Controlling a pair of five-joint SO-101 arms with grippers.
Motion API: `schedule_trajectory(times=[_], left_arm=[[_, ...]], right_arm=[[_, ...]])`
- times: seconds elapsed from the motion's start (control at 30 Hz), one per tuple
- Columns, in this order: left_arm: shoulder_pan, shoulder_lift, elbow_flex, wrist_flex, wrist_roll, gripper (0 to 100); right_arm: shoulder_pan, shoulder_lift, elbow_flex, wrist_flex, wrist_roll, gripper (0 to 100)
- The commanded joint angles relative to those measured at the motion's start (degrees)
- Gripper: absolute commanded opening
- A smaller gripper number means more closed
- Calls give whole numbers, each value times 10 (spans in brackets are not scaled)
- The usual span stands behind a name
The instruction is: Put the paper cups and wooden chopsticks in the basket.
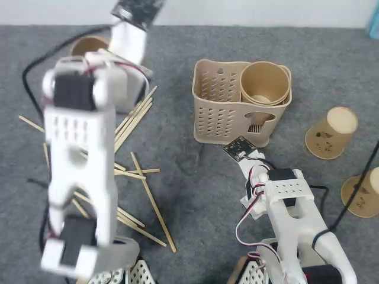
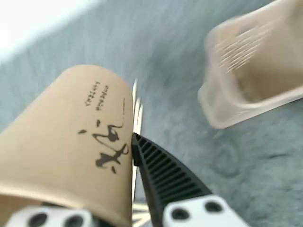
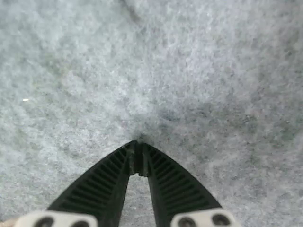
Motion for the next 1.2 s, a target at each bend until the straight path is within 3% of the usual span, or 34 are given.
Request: schedule_trajectory(times=[0.0,0.2,0.5,0.6,0.9,1.17], left_arm=[[84,-84,-7,17,-29,12],[195,-89,-75,17,-44,12],[298,55,-213,18,-52,12],[329,115,-233,18,-114,12],[336,241,-239,3,-257,12],[319,280,-239,-67,-267,12]], right_arm=[[8,-29,-5,9,-6,20],[24,-29,-5,7,-6,20],[25,-29,-5,5,-6,20],[25,-29,-5,5,-6,20],[26,-29,-6,5,-4,20],[26,-29,-6,4,-2,20]])
